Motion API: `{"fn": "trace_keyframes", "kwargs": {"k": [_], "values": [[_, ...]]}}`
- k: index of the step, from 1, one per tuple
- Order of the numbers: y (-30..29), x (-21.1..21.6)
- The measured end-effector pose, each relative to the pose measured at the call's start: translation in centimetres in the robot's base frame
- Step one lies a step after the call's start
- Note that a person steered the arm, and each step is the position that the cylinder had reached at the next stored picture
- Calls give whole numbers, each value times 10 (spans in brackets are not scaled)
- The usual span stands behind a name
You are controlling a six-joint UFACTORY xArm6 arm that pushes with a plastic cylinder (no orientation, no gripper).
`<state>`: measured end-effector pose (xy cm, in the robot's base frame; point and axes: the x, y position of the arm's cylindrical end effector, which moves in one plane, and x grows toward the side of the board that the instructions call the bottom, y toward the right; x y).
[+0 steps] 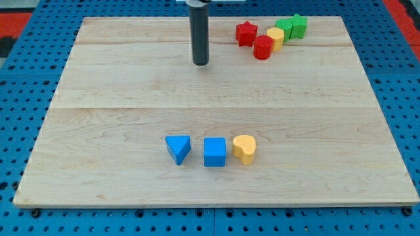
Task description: Place your arm to the top right side of the board
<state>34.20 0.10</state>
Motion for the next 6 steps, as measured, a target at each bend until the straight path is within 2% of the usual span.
{"fn": "trace_keyframes", "kwargs": {"k": [1,2,3,4,6], "values": [[66,19],[86,19],[187,3],[287,-42],[302,-57]]}}
